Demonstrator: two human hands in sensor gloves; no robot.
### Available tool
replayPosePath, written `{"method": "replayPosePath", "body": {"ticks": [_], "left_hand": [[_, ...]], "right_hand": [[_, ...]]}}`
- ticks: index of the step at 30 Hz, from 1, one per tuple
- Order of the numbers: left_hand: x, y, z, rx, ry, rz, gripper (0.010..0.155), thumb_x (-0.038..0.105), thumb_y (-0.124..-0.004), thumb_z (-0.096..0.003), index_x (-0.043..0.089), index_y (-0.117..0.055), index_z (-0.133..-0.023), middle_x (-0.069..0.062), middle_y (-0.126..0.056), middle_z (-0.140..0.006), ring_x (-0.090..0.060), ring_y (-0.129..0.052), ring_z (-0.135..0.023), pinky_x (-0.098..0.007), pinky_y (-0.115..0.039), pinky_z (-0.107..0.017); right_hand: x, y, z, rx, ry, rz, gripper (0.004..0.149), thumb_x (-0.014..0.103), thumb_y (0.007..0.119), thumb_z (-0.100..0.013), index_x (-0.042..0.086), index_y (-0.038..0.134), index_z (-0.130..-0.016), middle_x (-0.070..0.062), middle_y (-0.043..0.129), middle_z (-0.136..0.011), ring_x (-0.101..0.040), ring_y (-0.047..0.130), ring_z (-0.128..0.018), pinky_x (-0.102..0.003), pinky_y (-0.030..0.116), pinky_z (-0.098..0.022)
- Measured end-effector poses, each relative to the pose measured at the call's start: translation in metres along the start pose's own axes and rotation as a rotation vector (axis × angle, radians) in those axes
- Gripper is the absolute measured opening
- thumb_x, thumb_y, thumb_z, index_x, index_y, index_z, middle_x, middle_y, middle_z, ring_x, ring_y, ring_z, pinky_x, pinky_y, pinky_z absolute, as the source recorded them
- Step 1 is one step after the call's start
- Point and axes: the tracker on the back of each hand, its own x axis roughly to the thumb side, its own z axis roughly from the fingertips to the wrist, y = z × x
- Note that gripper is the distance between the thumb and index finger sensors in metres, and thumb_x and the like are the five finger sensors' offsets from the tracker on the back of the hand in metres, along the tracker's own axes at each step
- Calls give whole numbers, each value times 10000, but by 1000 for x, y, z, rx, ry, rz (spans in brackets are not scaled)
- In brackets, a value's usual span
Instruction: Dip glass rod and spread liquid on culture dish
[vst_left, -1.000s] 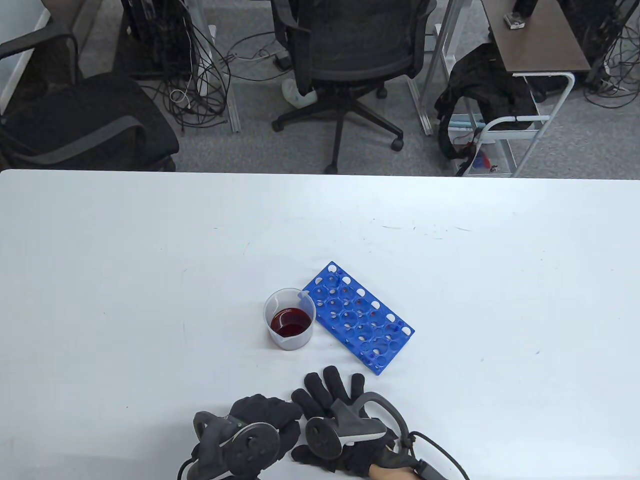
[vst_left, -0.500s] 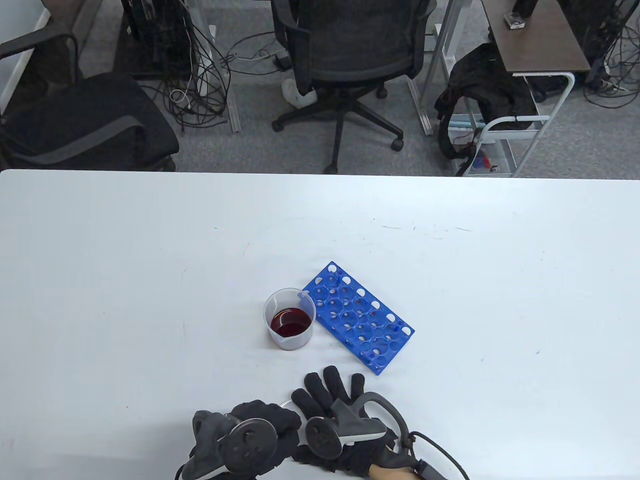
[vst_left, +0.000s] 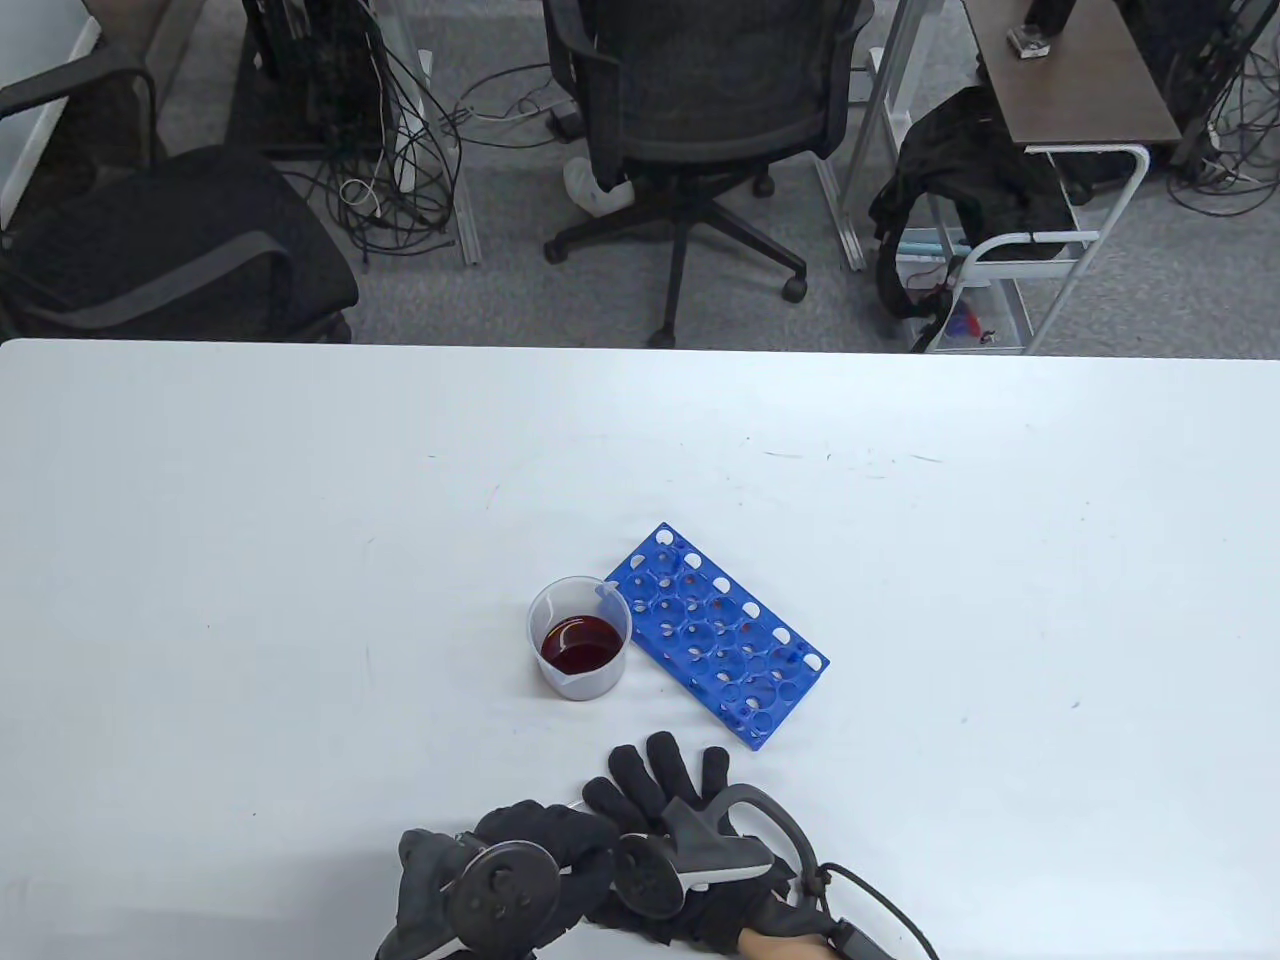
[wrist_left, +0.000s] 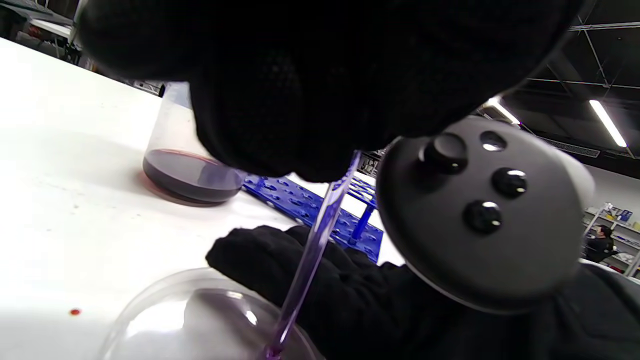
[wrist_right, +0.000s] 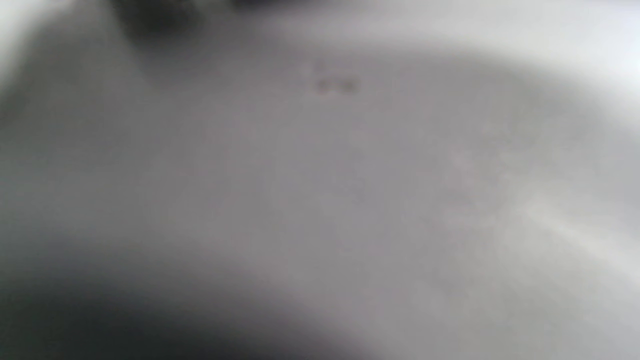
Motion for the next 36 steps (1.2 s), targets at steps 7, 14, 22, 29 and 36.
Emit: {"method": "replayPosePath", "body": {"ticks": [7,14,22,29,36], "left_hand": [[-4,4,-4,24,41,-51,368,465,-960,-413,237,-991,-701,-21,-1086,-624,-253,-1116,-419,-364,-944,-322],[-3,16,-9,4,40,-84,365,466,-959,-415,235,-994,-695,-20,-1081,-624,-263,-1104,-423,-373,-938,-340],[14,92,-20,221,18,-50,360,462,-961,-411,230,-994,-683,-20,-1078,-618,-271,-1096,-424,-382,-935,-350],[12,120,-67,292,73,-94,344,454,-970,-402,241,-996,-671,-19,-1077,-622,-275,-1095,-434,-384,-935,-362],[-1,73,-132,151,153,-218,338,454,-973,-396,254,-996,-668,-15,-1074,-633,-276,-1088,-460,-384,-932,-387]], "right_hand": [[0,0,0,0,0,0,983,754,252,-549,72,-275,-1020,-313,-239,-1070,-623,-177,-924,-869,68,-557],[0,0,0,0,0,0,983,754,252,-549,71,-276,-1019,-314,-242,-1068,-624,-180,-922,-870,65,-555],[0,0,0,0,0,0,983,754,252,-549,71,-277,-1019,-314,-241,-1069,-624,-179,-923,-870,67,-555],[0,0,0,0,0,0,983,755,252,-549,72,-275,-1020,-311,-237,-1071,-621,-175,-926,-868,70,-559],[0,0,0,-1,1,-1,983,755,251,-549,73,-277,-1019,-313,-240,-1070,-623,-177,-925,-869,68,-558]]}}
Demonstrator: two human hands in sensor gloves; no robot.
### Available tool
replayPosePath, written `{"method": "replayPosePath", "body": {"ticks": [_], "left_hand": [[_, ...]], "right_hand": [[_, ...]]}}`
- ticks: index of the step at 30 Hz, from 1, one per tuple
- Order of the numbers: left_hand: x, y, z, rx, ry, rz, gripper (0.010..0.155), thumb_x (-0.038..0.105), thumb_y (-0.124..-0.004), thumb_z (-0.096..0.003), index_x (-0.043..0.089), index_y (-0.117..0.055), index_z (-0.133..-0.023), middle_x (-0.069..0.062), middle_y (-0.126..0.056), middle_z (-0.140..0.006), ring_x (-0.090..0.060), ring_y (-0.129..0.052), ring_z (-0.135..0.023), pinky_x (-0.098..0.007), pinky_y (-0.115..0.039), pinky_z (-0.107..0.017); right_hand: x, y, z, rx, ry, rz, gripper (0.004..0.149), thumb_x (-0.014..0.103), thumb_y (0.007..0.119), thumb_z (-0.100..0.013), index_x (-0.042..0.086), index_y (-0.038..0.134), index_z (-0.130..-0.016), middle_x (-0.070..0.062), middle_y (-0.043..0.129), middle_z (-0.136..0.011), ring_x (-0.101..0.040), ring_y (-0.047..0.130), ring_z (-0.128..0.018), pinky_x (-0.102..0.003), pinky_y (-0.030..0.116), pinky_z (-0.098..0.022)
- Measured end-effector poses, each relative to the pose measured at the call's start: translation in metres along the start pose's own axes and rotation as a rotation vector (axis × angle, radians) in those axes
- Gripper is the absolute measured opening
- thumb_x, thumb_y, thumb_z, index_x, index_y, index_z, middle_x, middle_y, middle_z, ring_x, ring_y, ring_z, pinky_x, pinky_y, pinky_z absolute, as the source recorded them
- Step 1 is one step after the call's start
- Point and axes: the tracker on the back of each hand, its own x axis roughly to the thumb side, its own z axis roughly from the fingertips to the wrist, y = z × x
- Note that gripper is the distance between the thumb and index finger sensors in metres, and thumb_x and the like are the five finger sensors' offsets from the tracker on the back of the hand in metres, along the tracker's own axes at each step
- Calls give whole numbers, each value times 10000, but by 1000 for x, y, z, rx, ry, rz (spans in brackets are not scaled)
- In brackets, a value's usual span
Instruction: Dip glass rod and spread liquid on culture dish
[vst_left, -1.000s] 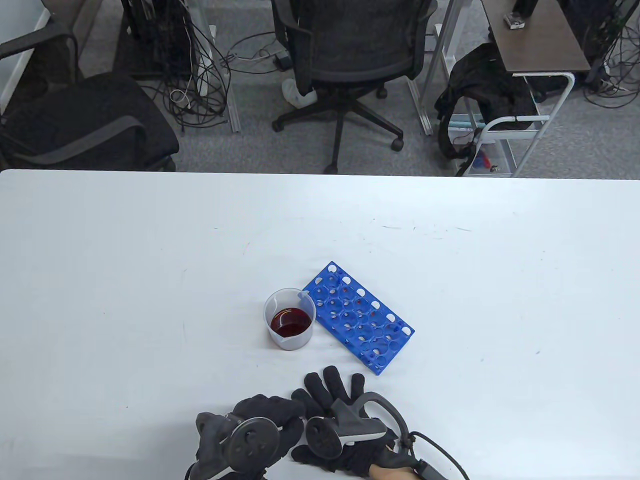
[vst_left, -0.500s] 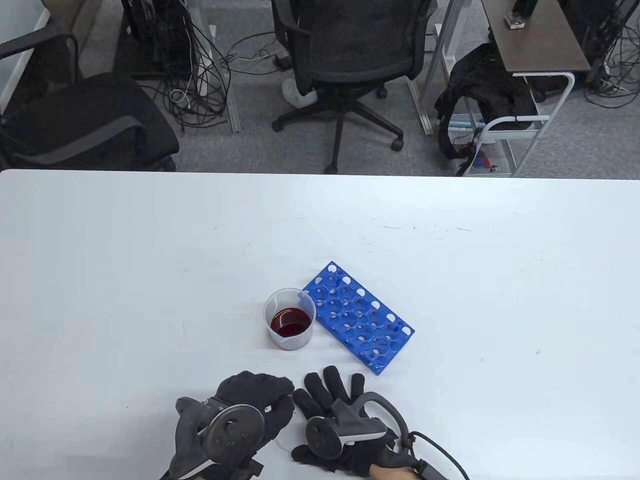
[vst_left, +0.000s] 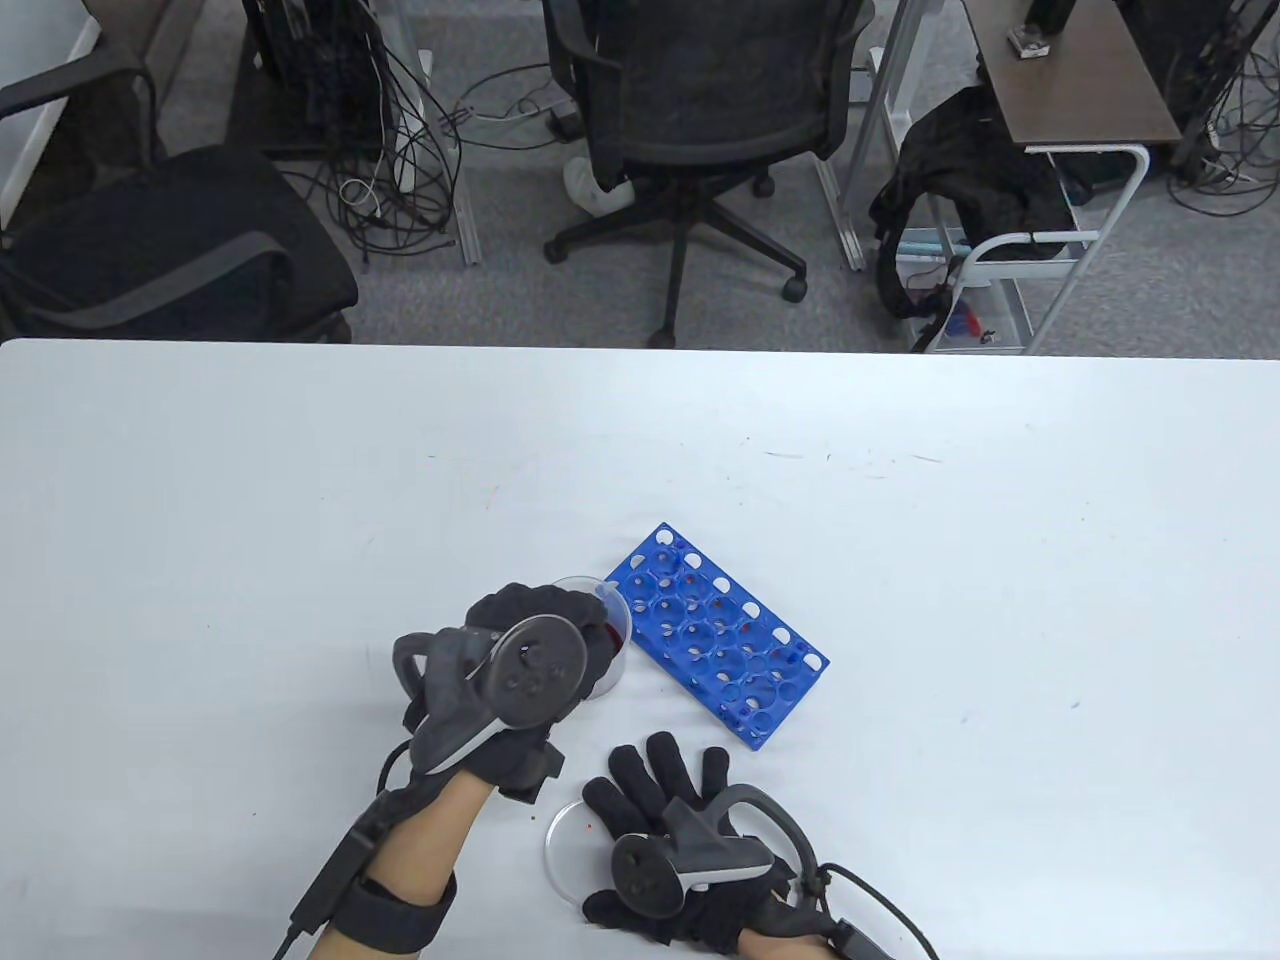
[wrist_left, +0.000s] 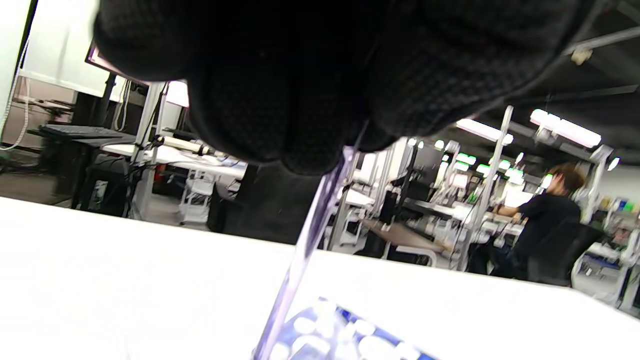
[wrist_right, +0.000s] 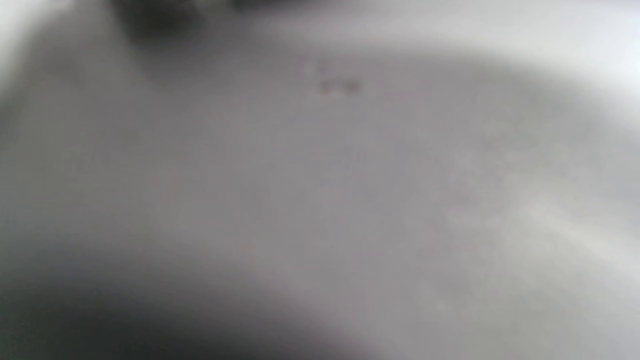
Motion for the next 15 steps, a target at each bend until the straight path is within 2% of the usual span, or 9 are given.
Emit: {"method": "replayPosePath", "body": {"ticks": [5,15], "left_hand": [[3,-36,-18,-95,15,-54,336,453,-978,-391,262,-999,-667,-1,-1077,-635,-270,-1093,-461,-379,-935,-384],[-3,-61,-27,-204,37,-81,341,454,-978,-393,265,-998,-675,0,-1077,-642,-267,-1097,-464,-372,-936,-379]], "right_hand": [[0,0,0,0,-1,-1,984,754,251,-549,71,-277,-1020,-313,-241,-1070,-623,-178,-924,-868,67,-558],[0,0,0,0,-1,-1,984,753,254,-551,70,-275,-1021,-313,-239,-1070,-624,-177,-924,-869,66,-557]]}}
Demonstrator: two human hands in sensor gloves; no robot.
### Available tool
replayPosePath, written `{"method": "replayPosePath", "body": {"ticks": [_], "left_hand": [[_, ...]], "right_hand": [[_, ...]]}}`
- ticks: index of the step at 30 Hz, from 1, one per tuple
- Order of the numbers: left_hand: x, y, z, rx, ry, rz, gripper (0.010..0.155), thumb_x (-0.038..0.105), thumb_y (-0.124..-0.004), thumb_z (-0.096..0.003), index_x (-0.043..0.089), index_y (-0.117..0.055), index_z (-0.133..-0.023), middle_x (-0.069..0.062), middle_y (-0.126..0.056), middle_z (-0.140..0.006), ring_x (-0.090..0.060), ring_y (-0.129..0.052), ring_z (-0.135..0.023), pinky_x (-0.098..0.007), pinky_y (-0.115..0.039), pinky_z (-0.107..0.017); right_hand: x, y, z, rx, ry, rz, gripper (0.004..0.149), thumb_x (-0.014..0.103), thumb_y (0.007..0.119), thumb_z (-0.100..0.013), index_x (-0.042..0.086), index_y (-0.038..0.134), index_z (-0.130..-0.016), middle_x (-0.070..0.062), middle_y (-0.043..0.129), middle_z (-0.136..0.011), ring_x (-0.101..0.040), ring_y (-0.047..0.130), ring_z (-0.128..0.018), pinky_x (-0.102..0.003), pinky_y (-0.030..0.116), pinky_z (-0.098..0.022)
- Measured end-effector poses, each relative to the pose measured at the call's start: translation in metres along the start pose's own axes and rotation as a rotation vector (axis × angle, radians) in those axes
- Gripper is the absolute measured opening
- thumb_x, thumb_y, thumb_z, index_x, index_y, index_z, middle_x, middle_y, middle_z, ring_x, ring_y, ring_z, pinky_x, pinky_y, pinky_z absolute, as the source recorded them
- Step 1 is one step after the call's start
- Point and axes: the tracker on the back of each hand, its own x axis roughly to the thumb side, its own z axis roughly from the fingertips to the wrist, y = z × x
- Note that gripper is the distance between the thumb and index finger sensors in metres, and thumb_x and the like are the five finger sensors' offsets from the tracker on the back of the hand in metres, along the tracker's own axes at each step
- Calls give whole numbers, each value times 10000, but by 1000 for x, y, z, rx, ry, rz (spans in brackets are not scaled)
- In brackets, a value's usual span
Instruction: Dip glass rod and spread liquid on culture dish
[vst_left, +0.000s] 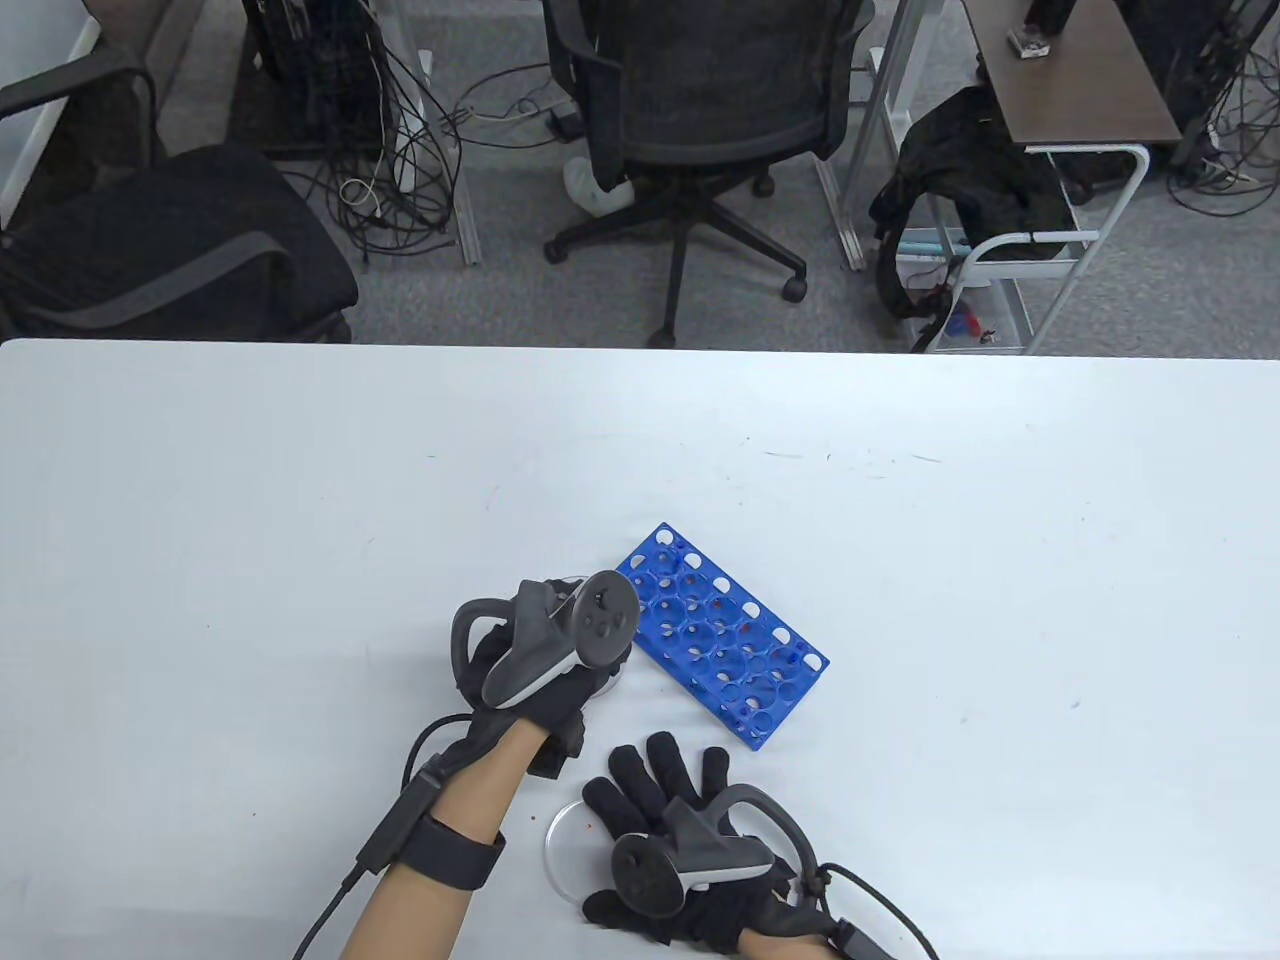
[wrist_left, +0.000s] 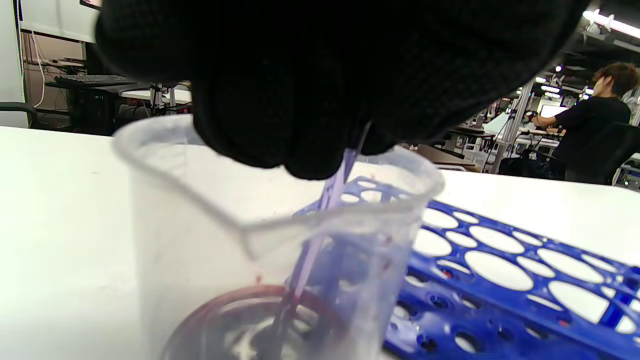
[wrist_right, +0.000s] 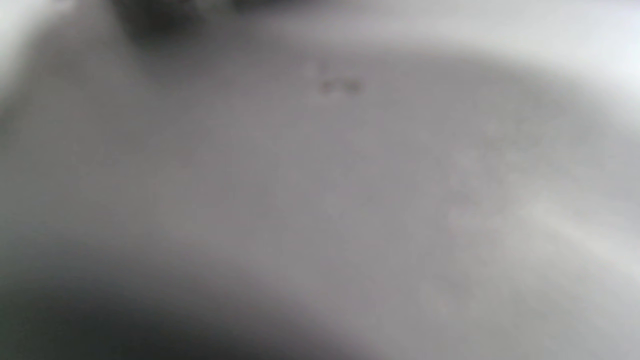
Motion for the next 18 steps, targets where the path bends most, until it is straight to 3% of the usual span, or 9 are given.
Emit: {"method": "replayPosePath", "body": {"ticks": [13,18], "left_hand": [[-7,1,2,10,-14,11,338,459,-975,-394,270,-998,-673,9,-1081,-636,-255,-1099,-459,-360,-940,-378],[-6,23,18,85,-42,43,334,458,-972,-397,272,-996,-674,6,-1077,-640,-258,-1093,-467,-362,-937,-390]], "right_hand": [[0,0,0,1,-1,0,985,754,251,-550,69,-280,-1019,-313,-243,-1068,-623,-180,-923,-869,65,-556],[0,0,0,1,-2,-2,985,754,252,-550,69,-279,-1019,-314,-242,-1068,-623,-180,-923,-869,64,-556]]}}
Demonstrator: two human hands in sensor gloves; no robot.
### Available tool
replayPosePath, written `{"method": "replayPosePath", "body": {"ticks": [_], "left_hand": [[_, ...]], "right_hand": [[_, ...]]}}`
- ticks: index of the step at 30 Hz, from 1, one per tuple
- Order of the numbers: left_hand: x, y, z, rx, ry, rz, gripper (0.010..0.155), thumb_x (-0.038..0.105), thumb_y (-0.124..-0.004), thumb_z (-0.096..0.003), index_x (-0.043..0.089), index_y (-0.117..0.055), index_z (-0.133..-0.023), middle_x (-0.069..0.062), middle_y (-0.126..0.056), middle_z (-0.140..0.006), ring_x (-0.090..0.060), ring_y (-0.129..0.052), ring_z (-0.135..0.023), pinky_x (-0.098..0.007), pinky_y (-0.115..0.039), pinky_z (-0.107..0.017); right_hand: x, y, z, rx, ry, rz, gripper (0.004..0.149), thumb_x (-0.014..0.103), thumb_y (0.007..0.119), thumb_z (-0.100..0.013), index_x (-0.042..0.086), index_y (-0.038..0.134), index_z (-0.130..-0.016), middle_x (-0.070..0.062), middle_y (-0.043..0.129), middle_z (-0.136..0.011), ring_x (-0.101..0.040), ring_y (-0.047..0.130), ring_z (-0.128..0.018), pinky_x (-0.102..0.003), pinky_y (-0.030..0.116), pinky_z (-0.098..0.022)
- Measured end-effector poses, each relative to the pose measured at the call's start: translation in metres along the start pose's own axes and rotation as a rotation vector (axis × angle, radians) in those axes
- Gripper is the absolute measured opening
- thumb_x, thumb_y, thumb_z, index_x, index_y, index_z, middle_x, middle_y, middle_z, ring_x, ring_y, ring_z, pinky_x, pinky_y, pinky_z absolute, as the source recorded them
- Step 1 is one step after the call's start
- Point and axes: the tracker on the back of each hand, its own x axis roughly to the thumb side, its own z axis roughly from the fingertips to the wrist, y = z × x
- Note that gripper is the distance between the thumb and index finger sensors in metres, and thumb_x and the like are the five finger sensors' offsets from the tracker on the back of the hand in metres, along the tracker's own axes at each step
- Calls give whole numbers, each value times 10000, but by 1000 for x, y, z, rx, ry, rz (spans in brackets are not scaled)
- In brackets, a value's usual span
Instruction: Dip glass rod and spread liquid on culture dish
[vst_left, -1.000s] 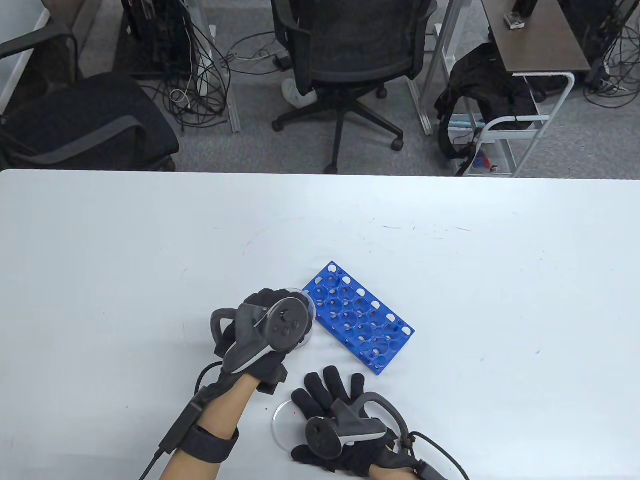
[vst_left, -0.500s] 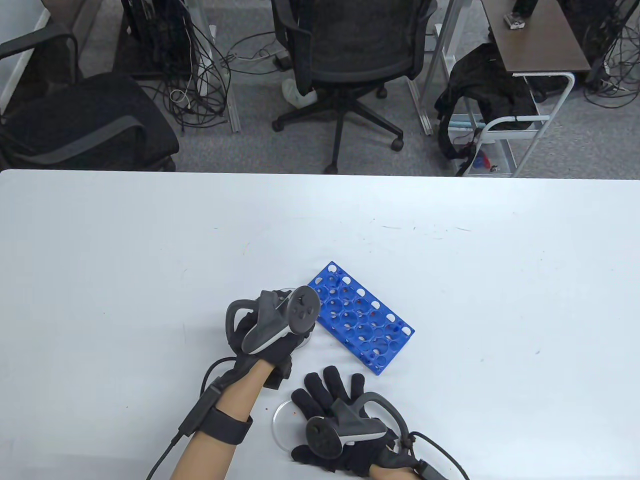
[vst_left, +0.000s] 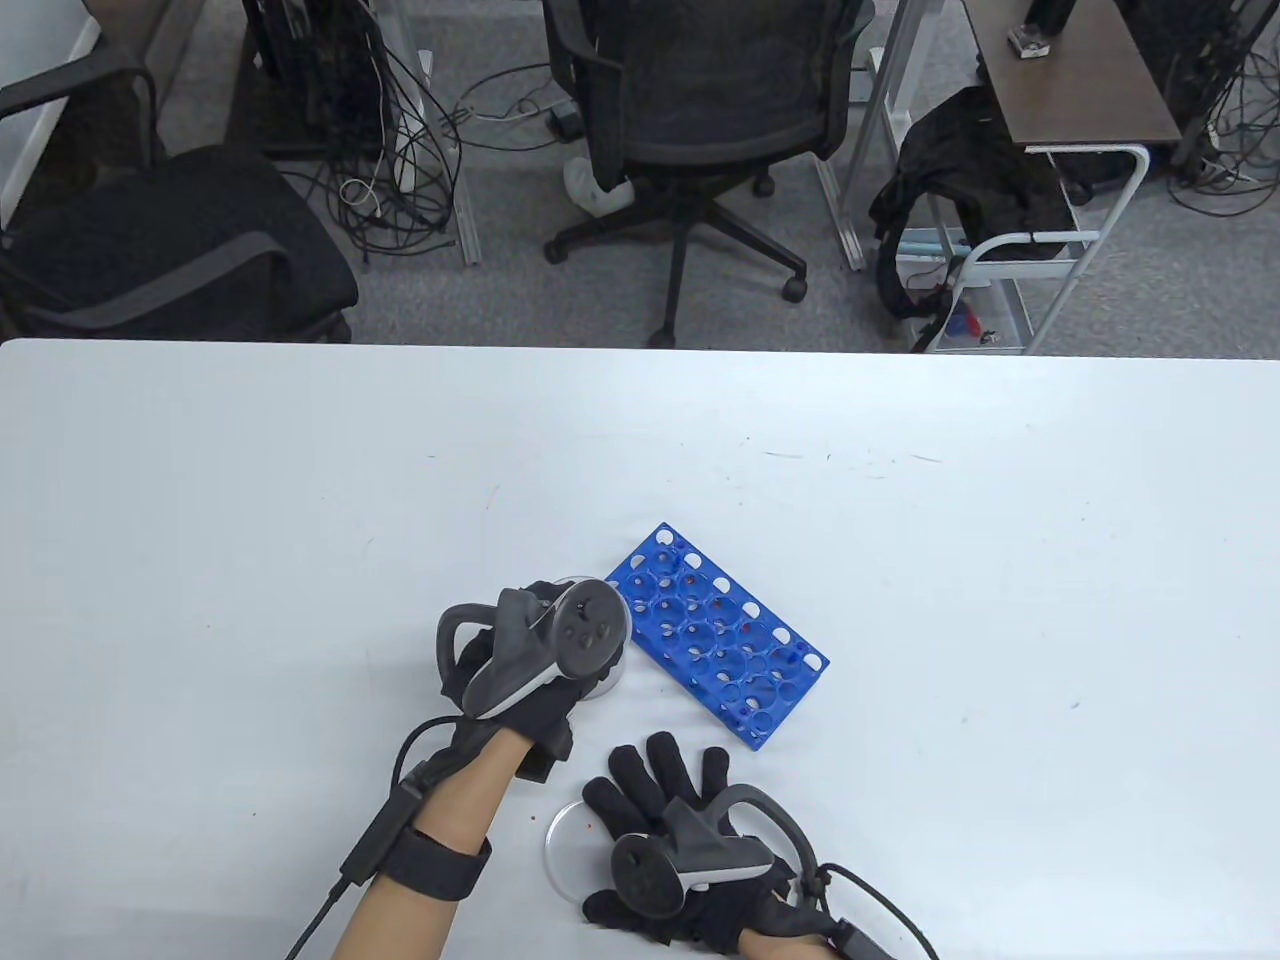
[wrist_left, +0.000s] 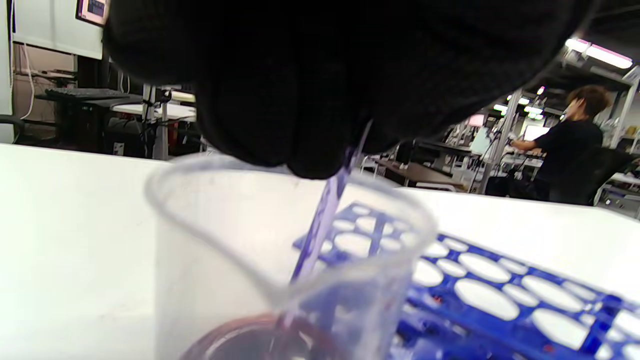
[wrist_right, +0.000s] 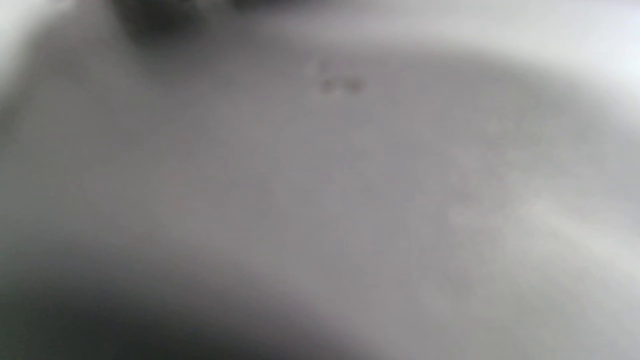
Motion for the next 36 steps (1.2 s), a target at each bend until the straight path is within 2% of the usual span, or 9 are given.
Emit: {"method": "replayPosePath", "body": {"ticks": [9,15,19,25,36], "left_hand": [[13,56,50,162,-103,75,330,454,-967,-407,266,-995,-677,6,-1071,-644,-267,-1083,-476,-370,-929,-404],[20,69,81,178,-166,79,329,453,-964,-414,261,-995,-679,3,-1070,-644,-268,-1084,-474,-371,-931,-404],[21,64,97,148,-186,76,332,454,-963,-414,257,-996,-679,1,-1073,-640,-269,-1085,-471,-371,-932,-400],[13,39,118,59,-193,97,333,456,-963,-415,255,-999,-679,2,-1075,-638,-267,-1088,-465,-370,-934,-395],[6,-8,129,-77,-194,138,340,460,-966,-413,252,-1003,-679,-7,-1082,-632,-261,-1100,-453,-368,-943,-379]], "right_hand": [[0,0,0,1,0,1,986,754,250,-550,67,-281,-1018,-315,-243,-1068,-624,-181,-922,-869,64,-556],[0,0,0,1,0,1,985,754,250,-550,68,-280,-1018,-315,-244,-1067,-625,-181,-922,-869,64,-556],[0,0,0,1,0,1,985,754,250,-550,68,-280,-1018,-315,-244,-1068,-624,-181,-922,-869,64,-556],[0,0,0,1,0,1,986,754,250,-551,67,-280,-1018,-314,-243,-1068,-623,-181,-922,-869,64,-556],[0,0,0,1,0,1,985,754,250,-551,68,-280,-1018,-314,-244,-1068,-624,-181,-922,-868,64,-556]]}}
